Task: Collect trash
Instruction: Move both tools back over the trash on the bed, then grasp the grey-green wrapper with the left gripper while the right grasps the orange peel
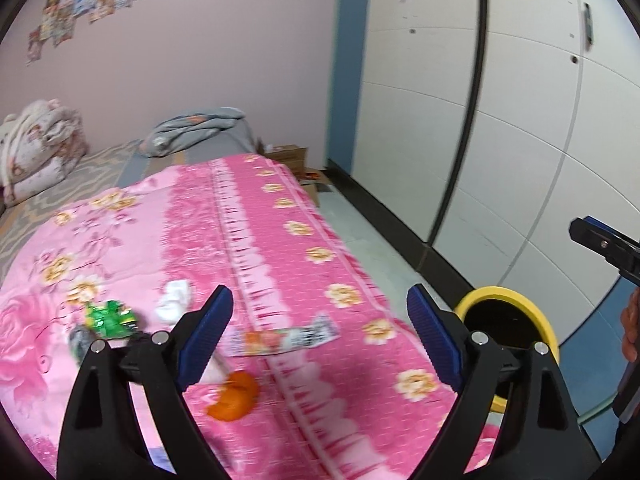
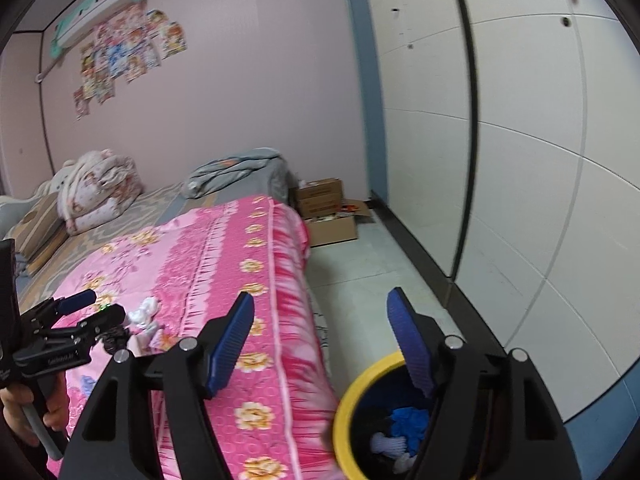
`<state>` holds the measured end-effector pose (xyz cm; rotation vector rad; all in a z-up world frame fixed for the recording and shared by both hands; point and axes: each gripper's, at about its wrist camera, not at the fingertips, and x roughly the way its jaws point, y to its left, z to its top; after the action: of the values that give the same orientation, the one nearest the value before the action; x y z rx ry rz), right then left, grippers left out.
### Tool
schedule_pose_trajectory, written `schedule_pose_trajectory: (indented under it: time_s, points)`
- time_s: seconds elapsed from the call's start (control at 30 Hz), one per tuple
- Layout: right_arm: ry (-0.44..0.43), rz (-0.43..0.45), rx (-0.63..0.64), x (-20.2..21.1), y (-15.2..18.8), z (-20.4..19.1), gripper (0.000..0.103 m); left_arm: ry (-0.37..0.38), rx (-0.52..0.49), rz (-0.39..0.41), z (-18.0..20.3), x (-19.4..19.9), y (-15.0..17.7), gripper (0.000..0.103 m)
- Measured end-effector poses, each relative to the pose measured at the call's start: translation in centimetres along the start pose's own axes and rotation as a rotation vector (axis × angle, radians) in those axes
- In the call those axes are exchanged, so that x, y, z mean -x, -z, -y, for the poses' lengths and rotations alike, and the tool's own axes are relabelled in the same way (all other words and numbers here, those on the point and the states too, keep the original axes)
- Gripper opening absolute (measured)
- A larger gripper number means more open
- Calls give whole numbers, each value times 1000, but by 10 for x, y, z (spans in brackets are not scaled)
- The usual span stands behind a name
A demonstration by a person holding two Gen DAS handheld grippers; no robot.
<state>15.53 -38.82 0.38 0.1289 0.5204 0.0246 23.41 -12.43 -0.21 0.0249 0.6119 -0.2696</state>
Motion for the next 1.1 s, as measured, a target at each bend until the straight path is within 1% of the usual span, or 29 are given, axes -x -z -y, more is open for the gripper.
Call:
schedule_pose_trajectory:
  time_s: [0.33, 0.6, 0.8, 0.9, 1.0, 1.1]
  points:
    - [-99, -52, 69, -28, 2, -65, 66, -131, 86, -5, -94, 15, 12, 85]
    - [-177, -100, 119, -49, 14, -114, 67, -236, 149, -28, -167, 18, 30, 85]
    - [-239, -158, 148, -70, 30, -148, 67, -311, 196, -65, -219, 10, 51, 85]
    - [-279, -204, 170, -85, 42, -167, 67, -341, 211, -88, -239, 4, 61, 85]
    - [-302, -237, 193, -96, 54, -183, 67, -359, 231, -108, -257, -2, 72, 85]
    - [-328, -280, 212, -110, 67, -198, 67, -367, 245, -123, -268, -8, 79, 85]
